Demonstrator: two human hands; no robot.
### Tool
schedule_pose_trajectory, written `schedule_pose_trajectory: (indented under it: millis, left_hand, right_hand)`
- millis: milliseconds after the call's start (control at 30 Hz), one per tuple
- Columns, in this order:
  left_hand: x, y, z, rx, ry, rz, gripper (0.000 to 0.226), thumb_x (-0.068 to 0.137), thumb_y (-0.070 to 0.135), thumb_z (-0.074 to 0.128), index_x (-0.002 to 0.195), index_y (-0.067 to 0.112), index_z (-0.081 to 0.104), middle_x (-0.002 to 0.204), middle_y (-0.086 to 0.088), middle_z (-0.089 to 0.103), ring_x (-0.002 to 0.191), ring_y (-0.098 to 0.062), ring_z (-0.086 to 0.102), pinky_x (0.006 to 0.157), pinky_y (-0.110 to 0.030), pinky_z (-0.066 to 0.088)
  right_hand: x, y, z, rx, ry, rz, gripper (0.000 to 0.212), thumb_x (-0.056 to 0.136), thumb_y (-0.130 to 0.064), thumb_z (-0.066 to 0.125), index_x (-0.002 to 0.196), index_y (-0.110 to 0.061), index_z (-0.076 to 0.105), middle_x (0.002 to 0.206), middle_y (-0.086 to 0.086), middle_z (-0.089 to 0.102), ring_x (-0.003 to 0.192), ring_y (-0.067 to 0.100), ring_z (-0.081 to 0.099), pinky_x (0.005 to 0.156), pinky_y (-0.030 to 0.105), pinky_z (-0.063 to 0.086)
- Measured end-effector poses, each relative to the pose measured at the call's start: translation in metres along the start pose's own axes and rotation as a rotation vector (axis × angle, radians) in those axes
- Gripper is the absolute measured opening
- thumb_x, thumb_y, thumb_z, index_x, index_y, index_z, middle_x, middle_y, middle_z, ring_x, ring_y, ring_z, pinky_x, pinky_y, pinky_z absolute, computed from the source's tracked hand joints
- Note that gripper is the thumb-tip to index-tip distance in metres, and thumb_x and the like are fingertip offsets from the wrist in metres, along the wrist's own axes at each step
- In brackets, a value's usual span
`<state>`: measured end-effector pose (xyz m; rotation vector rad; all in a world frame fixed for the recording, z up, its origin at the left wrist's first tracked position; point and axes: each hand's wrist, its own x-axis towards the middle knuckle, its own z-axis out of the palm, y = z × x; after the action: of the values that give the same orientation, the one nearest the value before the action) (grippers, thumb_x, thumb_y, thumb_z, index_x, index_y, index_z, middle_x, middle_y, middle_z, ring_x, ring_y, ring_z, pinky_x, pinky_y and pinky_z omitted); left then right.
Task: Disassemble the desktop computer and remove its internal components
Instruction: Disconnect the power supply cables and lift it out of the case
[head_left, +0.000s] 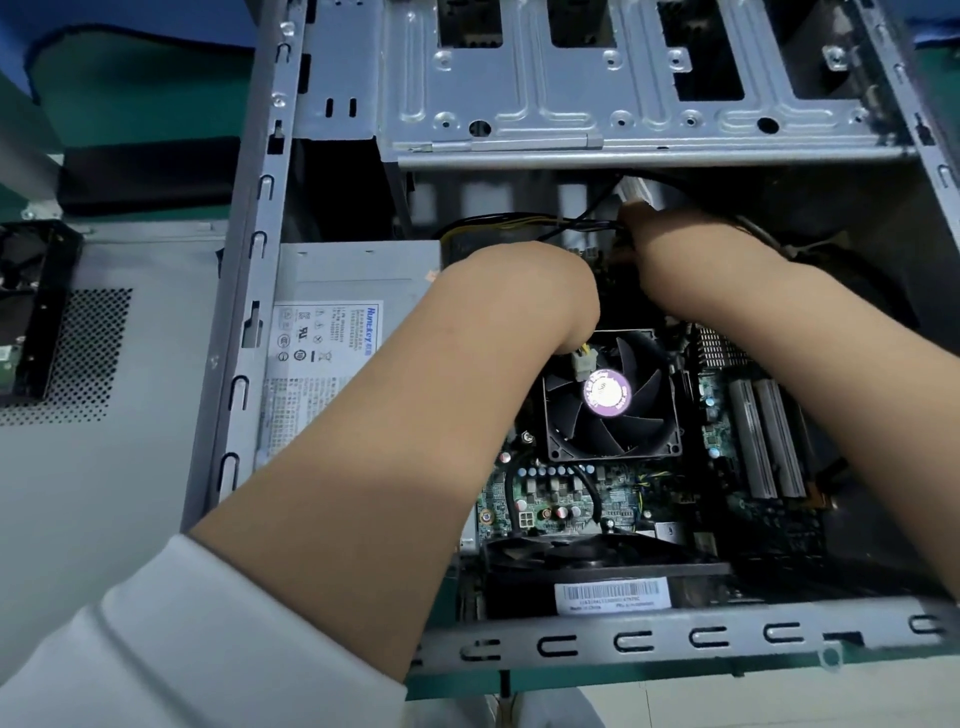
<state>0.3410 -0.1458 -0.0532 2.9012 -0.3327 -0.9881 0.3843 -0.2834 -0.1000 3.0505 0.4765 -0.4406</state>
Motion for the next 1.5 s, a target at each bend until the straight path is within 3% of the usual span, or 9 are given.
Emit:
schedule_pose_trajectory:
  millis: [167,333,533,700,833,933,1133,1300,1500]
  left_hand:
    - [-0.002,-0.001,-0.002,0.010,0.009,0.005,0.021,0.100,0.021,0.037,0.108,0.012,0.055,0.092,-0.006,0.044,0.086,-0.025,0.046,0.072,-0.034,0.035]
    - [-0.004,-0.001,-0.001,0.005,0.013,0.007,0.011,0.100,0.021,0.037,0.094,0.016,0.046,0.083,-0.004,0.043,0.085,-0.025,0.046,0.069,-0.033,0.034]
    - [-0.001,0.000,0.001,0.031,-0.005,0.012,0.014,0.099,0.020,0.038,0.095,0.014,0.051,0.072,-0.003,0.040,0.083,-0.025,0.047,0.069,-0.033,0.035]
    - [-0.001,-0.002,0.000,0.018,0.007,0.016,0.012,0.099,0.020,0.039,0.093,0.015,0.048,0.073,-0.003,0.040,0.084,-0.026,0.048,0.071,-0.034,0.036]
    - [0.000,-0.002,0.001,0.021,0.010,0.019,0.011,0.099,0.020,0.040,0.093,0.015,0.048,0.072,-0.002,0.039,0.083,-0.026,0.047,0.070,-0.034,0.036]
    - [0.000,-0.002,0.000,0.018,0.000,0.020,0.011,0.099,0.021,0.040,0.092,0.015,0.046,0.069,-0.002,0.038,0.082,-0.025,0.046,0.070,-0.034,0.036]
    - [0.000,-0.003,0.000,-0.009,0.014,0.018,0.014,0.099,0.022,0.038,0.090,0.014,0.045,0.069,-0.002,0.036,0.082,-0.026,0.046,0.071,-0.034,0.036]
    - [0.001,-0.002,0.002,0.001,0.009,0.019,0.012,0.099,0.021,0.040,0.092,0.014,0.048,0.071,-0.003,0.038,0.083,-0.026,0.047,0.071,-0.034,0.036]
    - [0.002,-0.001,0.000,0.018,-0.026,0.017,0.015,0.099,0.021,0.039,0.093,0.012,0.051,0.069,-0.002,0.040,0.079,-0.024,0.048,0.069,-0.033,0.037]
  right_hand:
    - [0.002,0.001,0.002,0.081,-0.024,0.064,0.048,0.087,-0.005,0.046,0.133,-0.015,0.035,0.116,0.016,0.060,0.100,0.034,0.058,0.070,0.032,0.041]
    - [0.013,0.004,-0.006,0.155,-0.096,0.098,0.027,0.092,-0.015,0.054,0.118,-0.014,0.045,0.113,0.018,0.057,0.083,0.026,0.045,0.069,0.030,0.035]
    - [-0.004,0.000,0.001,0.115,0.037,0.120,0.042,0.085,-0.006,0.048,0.123,-0.020,0.040,0.092,0.012,0.052,0.077,0.031,0.049,0.061,0.030,0.033]
    - [0.009,0.005,-0.005,0.139,-0.045,0.075,0.026,0.092,-0.015,0.054,0.116,-0.014,0.044,0.110,0.018,0.058,0.091,0.032,0.053,0.069,0.031,0.036]
    - [0.010,0.004,-0.004,0.193,-0.070,0.084,0.034,0.093,-0.032,0.052,0.120,-0.014,0.043,0.112,0.017,0.058,0.087,0.029,0.052,0.070,0.031,0.037]
    - [0.006,-0.001,-0.002,0.228,-0.012,0.139,0.042,0.093,-0.049,0.045,0.113,-0.013,0.046,0.109,0.015,0.058,0.087,0.028,0.052,0.068,0.029,0.032]
    - [0.003,-0.006,0.002,0.189,0.066,0.146,0.041,0.095,-0.039,0.041,0.119,-0.005,0.042,0.115,0.020,0.058,0.103,0.034,0.056,0.070,0.031,0.032]
    - [0.000,-0.008,0.002,0.166,0.092,0.117,0.041,0.095,-0.034,0.041,0.126,-0.008,0.039,0.094,0.017,0.056,0.084,0.032,0.052,0.064,0.032,0.033]
    - [-0.005,-0.009,-0.001,0.078,0.070,-0.001,0.030,0.094,-0.020,0.045,0.118,-0.004,0.040,0.069,0.012,0.043,0.057,0.026,0.039,0.051,0.030,0.027]
